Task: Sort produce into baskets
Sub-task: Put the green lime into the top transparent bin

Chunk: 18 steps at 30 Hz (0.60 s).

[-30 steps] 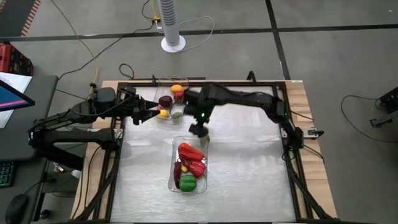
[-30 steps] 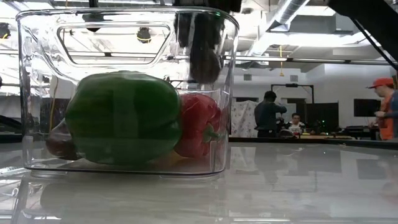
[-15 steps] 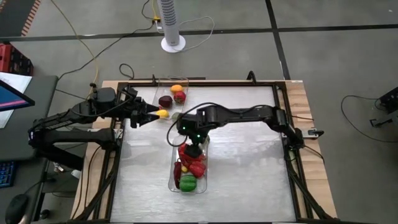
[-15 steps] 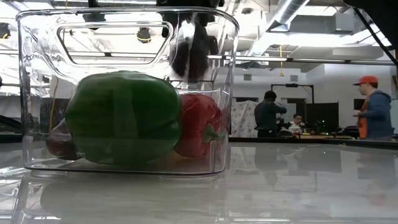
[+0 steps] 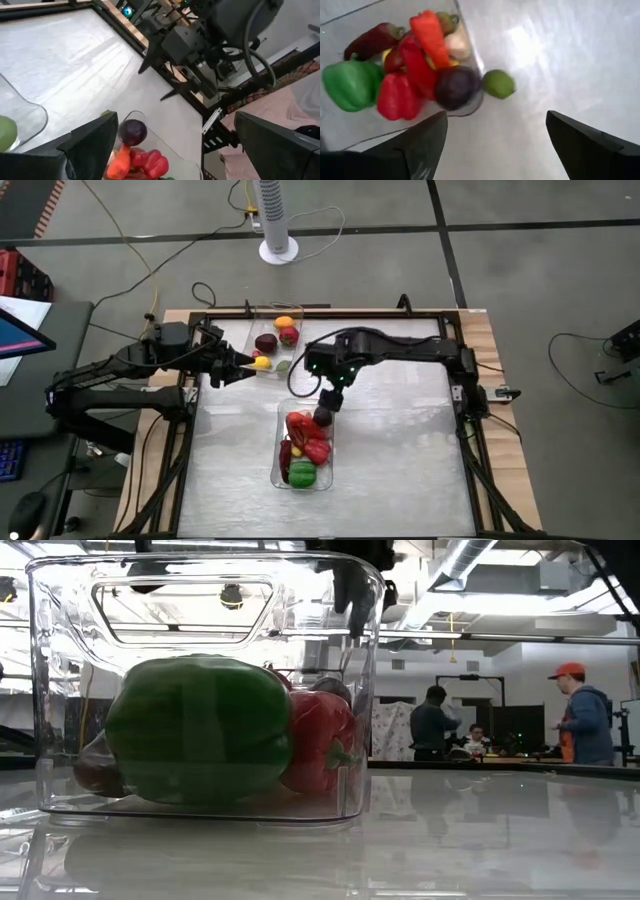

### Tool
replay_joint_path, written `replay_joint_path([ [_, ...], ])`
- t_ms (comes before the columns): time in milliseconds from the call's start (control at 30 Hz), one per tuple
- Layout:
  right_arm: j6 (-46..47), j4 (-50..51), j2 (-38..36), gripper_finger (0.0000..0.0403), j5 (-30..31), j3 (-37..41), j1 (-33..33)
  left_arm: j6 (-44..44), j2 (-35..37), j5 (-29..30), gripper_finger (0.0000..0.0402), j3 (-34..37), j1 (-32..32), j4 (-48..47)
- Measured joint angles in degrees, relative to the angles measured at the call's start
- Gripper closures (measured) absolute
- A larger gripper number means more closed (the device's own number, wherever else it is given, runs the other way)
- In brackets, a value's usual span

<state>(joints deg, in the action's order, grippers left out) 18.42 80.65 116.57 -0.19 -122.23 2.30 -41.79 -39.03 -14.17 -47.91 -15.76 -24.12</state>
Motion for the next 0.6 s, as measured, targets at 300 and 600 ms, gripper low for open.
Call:
replay_joint_path([
  [300, -27.0, -11.7, -8.2, 0.0069, -0.6, 21.5, 1.4, -0.2, -1.5, 2.2, 0.0015, 0.0, 0.0, -0.7],
  [600, -36.8, -30.4, -13.5, 0.0085, -2.8, 44.4, 5.6, -2.4, -1.5, 9.2, 0.0015, 0.0, 0.0, -1.0],
])
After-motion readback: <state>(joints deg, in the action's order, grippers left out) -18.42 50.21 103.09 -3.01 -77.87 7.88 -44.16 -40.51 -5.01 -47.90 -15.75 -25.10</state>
